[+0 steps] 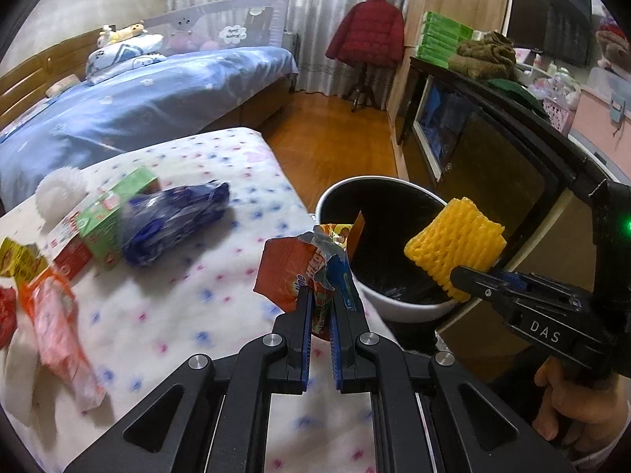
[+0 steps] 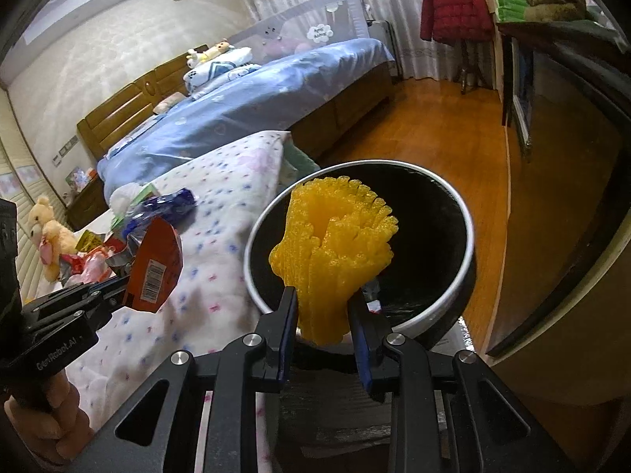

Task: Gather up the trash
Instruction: 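Carry both items over the bin and open both tools to release them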

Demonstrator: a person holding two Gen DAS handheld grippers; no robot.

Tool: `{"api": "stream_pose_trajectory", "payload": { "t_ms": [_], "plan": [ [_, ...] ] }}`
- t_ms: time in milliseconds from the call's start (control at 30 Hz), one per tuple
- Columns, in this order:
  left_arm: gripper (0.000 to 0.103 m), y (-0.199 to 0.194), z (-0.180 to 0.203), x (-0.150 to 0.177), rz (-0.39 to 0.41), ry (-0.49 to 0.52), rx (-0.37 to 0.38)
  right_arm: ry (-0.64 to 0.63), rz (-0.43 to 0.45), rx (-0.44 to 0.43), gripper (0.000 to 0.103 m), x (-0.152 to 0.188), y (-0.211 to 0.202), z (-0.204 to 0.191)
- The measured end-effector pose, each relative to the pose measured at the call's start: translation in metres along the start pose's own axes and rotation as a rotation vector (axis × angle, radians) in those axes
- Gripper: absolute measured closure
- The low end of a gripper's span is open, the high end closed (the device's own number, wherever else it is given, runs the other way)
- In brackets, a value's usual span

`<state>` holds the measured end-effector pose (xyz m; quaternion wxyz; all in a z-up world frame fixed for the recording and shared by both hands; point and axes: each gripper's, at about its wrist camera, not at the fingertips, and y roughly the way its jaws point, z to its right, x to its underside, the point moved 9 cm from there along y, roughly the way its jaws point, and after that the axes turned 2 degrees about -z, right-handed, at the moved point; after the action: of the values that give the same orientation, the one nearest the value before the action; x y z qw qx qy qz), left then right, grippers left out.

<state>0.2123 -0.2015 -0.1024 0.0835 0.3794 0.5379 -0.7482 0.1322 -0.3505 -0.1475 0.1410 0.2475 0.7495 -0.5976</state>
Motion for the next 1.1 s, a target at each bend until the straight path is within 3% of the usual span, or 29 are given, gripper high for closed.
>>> {"api": "stream_pose_trajectory", "payload": {
  "t_ms": [867,1000,1100],
  "plan": [
    [0.096,0.061,0.037,-0.038,-0.063,0.036,0.02,0.04,-0.052,0.044,0.074,-0.016,0.02,0.038],
    [0.089,0.064,0.038,-0.037,-0.071,0.037,0.026,0.055,-0.057,0.046,0.073,-0.018,0.021,0.042],
    [0.081,0.066,0.038,-0.038,-0.073,0.032,0.024,0.07,-0.059,0.049,0.061,-0.02,0.021,0.045]
  ]
}}
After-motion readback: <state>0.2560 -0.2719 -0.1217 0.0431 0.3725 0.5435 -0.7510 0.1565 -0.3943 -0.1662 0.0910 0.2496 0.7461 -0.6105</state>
